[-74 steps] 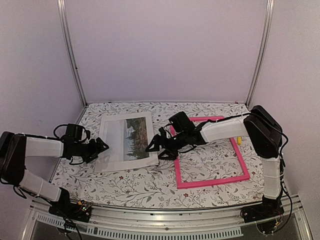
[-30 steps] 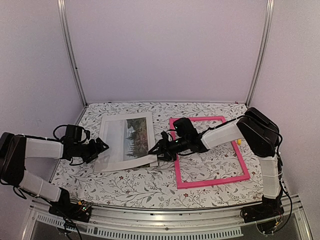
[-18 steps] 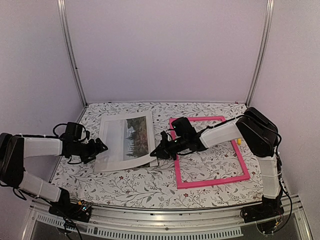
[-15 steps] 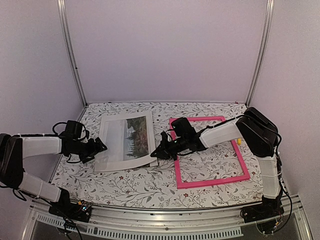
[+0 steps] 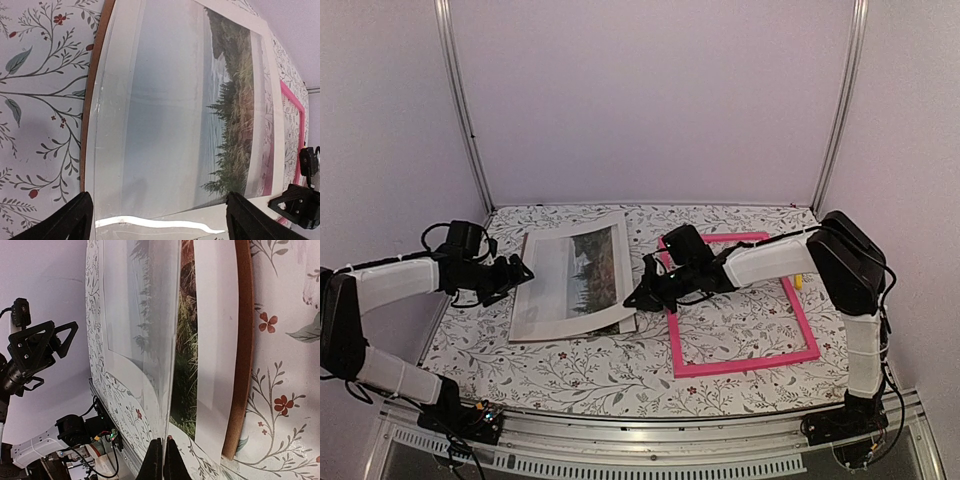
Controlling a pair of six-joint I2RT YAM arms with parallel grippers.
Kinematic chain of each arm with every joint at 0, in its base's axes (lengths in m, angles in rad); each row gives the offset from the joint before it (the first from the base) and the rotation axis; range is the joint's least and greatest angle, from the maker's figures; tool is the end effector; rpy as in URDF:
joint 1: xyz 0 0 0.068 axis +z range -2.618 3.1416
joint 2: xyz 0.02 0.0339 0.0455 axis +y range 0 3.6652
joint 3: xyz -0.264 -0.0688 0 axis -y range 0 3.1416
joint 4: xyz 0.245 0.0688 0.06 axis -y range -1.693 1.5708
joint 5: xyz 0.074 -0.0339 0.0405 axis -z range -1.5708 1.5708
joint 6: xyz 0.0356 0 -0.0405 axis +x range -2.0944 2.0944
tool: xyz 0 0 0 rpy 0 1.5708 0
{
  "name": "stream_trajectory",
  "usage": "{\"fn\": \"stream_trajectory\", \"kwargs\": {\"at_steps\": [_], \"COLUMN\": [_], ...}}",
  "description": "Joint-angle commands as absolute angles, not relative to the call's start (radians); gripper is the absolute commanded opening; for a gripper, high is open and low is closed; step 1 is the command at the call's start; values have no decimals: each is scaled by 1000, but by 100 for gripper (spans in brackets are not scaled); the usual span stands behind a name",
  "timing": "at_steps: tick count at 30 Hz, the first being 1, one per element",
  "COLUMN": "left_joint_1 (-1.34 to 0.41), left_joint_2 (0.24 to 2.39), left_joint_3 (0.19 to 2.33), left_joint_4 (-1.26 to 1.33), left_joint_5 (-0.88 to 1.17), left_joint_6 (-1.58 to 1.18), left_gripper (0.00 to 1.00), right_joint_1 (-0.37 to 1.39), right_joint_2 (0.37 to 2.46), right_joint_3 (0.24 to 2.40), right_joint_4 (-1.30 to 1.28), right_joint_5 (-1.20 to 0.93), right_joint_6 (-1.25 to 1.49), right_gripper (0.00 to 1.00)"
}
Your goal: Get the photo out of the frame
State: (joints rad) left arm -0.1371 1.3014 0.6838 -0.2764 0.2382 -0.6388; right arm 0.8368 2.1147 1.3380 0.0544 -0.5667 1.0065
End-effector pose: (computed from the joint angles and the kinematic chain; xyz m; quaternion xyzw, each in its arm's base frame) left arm 0.2487 -0.0428 0.1904 -0.1943 0.9171 -0.2284 0.2627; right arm 0.2882 0.3480 0.1417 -0.0405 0.8816 0.4689 0.0359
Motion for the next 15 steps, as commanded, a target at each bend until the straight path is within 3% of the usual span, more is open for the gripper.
{"fn": "stream_trajectory", "kwargs": {"at_steps": [1,15], "left_joint_1": [-143,-148], "left_joint_2": [1316,1401], "left_joint_3": [700,659], "left_joint_4": [-275,-150], "left_joint_5": [278,375], "left_joint_6": [-637,-706], "left_gripper": [94,95], "right_joint_1": [837,811], "right_joint_2": [2042,1931], "right_joint_3": [1358,1247], "right_joint_4": [24,11], "right_joint_5": [-527,-551], "right_joint_6": [966,936], "right_gripper": [0,0]}}
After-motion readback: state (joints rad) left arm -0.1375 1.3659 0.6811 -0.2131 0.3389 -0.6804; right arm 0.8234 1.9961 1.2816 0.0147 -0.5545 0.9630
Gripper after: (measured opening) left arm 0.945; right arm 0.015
